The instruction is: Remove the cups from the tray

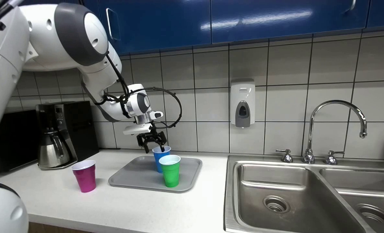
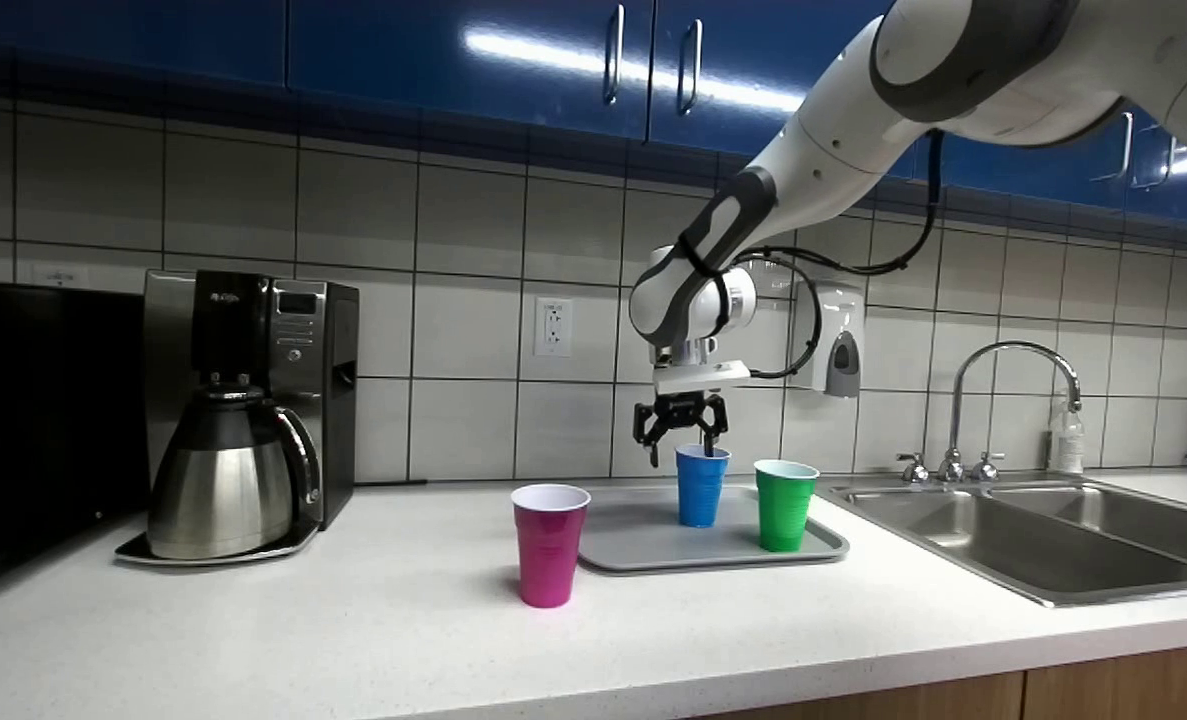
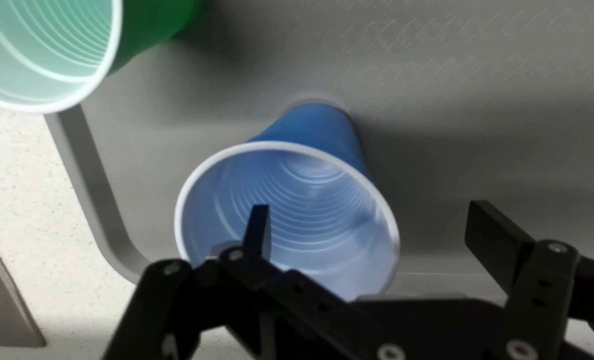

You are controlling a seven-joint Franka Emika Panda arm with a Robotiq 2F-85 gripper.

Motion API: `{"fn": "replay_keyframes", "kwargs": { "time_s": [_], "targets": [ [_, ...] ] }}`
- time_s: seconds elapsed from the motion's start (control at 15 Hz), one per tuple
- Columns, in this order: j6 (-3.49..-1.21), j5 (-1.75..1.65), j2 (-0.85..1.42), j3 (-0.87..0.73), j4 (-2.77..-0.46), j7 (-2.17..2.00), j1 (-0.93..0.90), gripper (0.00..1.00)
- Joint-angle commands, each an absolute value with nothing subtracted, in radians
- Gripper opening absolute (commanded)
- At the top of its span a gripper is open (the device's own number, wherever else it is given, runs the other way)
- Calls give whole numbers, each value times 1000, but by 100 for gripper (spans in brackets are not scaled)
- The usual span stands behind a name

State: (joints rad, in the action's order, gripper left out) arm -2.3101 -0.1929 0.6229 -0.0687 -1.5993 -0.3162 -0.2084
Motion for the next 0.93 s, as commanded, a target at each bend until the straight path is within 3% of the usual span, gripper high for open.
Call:
{"fn": "replay_keyframes", "kwargs": {
  "time_s": [0.0, 0.07, 0.13, 0.2, 0.8, 0.87],
  "targets": [
    [-2295, -192, 667, -70, -1531, -318, -198, 100],
    [-2294, -191, 672, -72, -1526, -318, -197, 100],
    [-2295, -192, 677, -74, -1521, -319, -198, 90],
    [-2296, -191, 681, -75, -1516, -319, -197, 72],
    [-2300, -193, 688, -79, -1505, -316, -198, 3],
    [-2300, -192, 688, -79, -1506, -315, -198, 0]
  ]
}}
